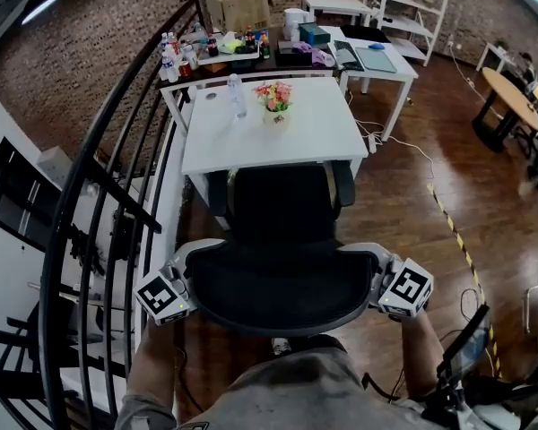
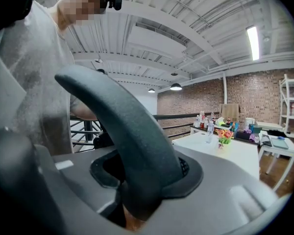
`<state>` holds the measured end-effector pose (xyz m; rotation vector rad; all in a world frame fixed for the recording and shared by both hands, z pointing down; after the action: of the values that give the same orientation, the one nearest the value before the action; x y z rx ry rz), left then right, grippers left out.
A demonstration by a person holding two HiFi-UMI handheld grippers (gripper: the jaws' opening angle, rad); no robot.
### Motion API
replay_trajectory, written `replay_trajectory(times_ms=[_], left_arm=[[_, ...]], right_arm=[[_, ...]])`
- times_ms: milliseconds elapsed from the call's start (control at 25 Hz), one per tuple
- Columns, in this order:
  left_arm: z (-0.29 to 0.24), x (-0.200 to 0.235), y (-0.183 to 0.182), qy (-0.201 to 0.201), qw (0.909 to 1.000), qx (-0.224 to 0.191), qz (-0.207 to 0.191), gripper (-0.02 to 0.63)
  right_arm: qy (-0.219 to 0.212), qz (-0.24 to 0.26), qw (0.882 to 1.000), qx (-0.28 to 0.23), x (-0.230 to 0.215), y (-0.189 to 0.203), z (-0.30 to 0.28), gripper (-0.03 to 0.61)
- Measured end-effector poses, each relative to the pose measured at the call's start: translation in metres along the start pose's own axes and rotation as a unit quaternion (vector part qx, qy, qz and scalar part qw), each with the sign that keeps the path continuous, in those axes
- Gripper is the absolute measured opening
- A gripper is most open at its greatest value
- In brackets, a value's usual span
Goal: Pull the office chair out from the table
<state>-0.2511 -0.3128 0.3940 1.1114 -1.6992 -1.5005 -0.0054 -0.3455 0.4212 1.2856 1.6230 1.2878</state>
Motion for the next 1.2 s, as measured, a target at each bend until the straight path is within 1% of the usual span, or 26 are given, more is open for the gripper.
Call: replay_trajectory(times_ms=[80, 240, 360, 560, 680, 800, 920, 1080, 1200], left_arm=[[-0.001, -0.014, -0.003, -0.001, 1.0000, 0.001, 0.004, 0.256], [-0.005, -0.043, -0.010, -0.004, 0.9999, -0.008, 0.009, 0.256], [-0.012, -0.063, -0.011, -0.013, 0.9999, -0.004, 0.005, 0.258], [-0.020, -0.096, -0.014, -0.029, 0.9995, 0.011, 0.011, 0.262], [-0.020, -0.115, -0.016, -0.029, 0.9995, 0.008, 0.013, 0.262], [-0.015, -0.129, -0.016, -0.030, 0.9994, 0.007, 0.014, 0.262], [-0.007, -0.148, -0.015, -0.035, 0.9991, 0.017, 0.015, 0.261], [0.005, -0.175, -0.017, -0.024, 0.9996, 0.003, 0.010, 0.258], [0.020, -0.193, -0.018, -0.024, 0.9997, 0.005, 0.002, 0.258]], right_arm=[[-0.001, -0.001, 1.000, 0.000, 0.009, 0.001, 0.010, 0.172], [-0.003, 0.006, 1.000, -0.002, 0.022, 0.004, 0.032, 0.173], [-0.010, 0.011, 1.000, -0.004, 0.028, 0.009, 0.048, 0.176], [-0.020, 0.017, 1.000, -0.008, 0.042, 0.018, 0.074, 0.176], [-0.026, 0.016, 0.999, -0.009, 0.053, 0.020, 0.086, 0.175], [-0.030, 0.013, 0.999, -0.007, 0.067, 0.021, 0.092, 0.173], [-0.031, 0.014, 0.999, -0.006, 0.086, 0.025, 0.099, 0.172], [-0.028, 0.010, 1.000, -0.008, 0.114, 0.023, 0.112, 0.172], [-0.020, 0.008, 1.000, -0.008, 0.140, 0.019, 0.116, 0.173]])
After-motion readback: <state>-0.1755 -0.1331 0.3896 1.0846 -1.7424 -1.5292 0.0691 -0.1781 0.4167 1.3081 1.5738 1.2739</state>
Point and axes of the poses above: the fingertips, and each gripper's own axes: z backward along the fingers, x to its left, y out of its underside, the point moved 4 cm from there along z, backward along the fingers, and after that the axes turned 5 degrees about y, right-handed, at the moved point
